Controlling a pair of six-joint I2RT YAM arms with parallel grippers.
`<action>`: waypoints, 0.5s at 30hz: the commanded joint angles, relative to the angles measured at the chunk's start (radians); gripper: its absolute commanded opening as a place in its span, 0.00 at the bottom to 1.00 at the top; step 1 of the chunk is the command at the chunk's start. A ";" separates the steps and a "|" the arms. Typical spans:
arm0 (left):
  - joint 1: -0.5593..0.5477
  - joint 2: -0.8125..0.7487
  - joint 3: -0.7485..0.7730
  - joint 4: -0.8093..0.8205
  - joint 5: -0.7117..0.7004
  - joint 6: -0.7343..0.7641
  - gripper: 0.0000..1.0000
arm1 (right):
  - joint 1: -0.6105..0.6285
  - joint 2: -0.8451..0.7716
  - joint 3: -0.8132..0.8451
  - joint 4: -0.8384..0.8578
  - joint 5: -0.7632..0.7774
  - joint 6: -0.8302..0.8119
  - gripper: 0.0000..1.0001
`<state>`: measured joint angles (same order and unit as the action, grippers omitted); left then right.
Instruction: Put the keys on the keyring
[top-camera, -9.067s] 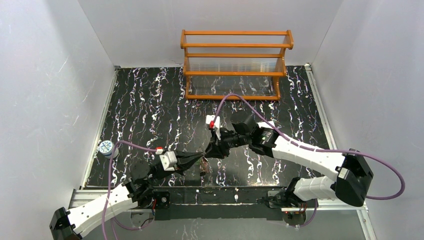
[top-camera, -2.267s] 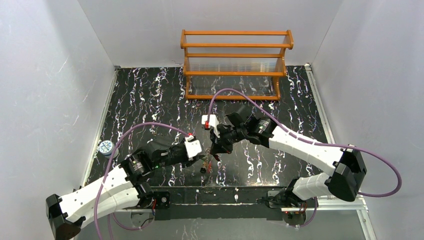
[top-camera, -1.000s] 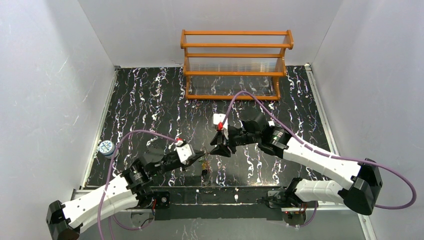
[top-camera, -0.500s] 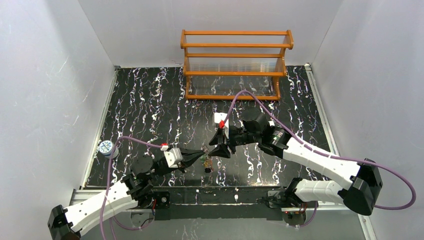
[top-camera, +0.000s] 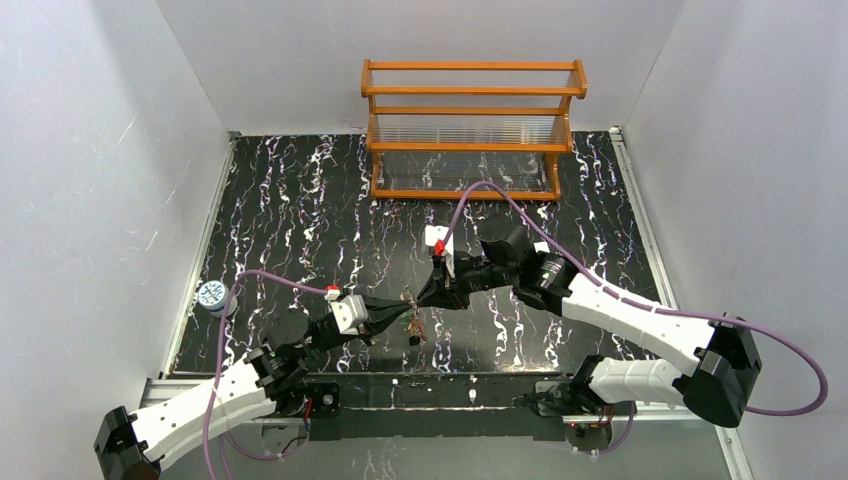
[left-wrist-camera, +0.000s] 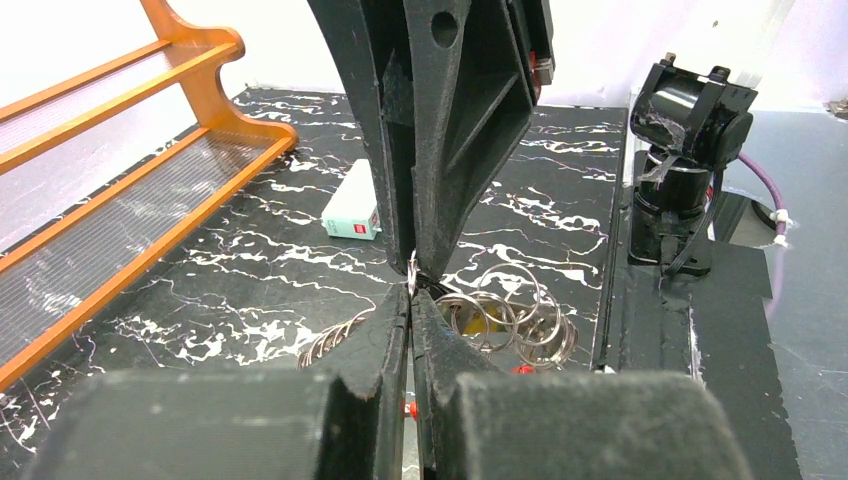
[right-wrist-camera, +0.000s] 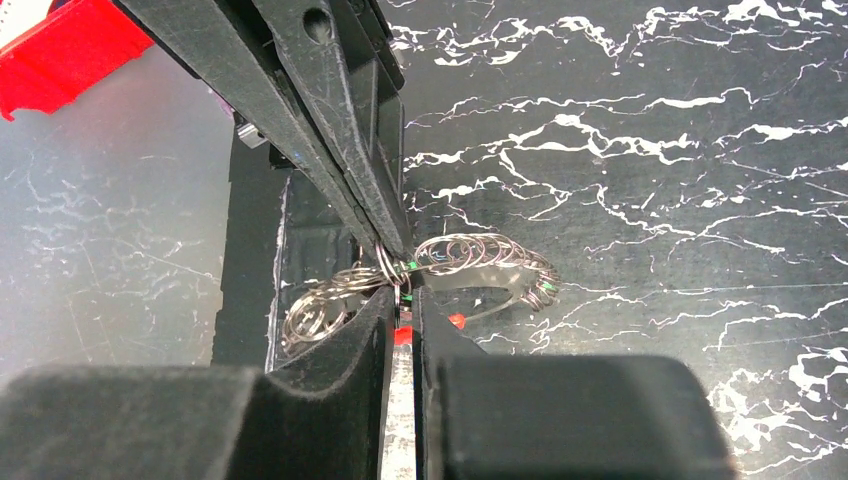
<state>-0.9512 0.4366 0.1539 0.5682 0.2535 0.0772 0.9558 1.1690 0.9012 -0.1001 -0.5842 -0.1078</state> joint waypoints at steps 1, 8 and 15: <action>-0.001 -0.023 0.001 0.061 0.007 -0.002 0.00 | -0.003 -0.009 0.036 0.000 0.022 -0.001 0.18; -0.001 -0.025 0.002 0.061 0.006 -0.001 0.00 | -0.004 -0.020 0.021 -0.002 0.032 -0.003 0.02; -0.001 -0.034 0.004 0.062 0.008 0.004 0.00 | -0.003 -0.001 0.007 -0.015 0.043 -0.010 0.01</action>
<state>-0.9512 0.4236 0.1535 0.5694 0.2523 0.0776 0.9558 1.1683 0.9012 -0.1181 -0.5591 -0.1081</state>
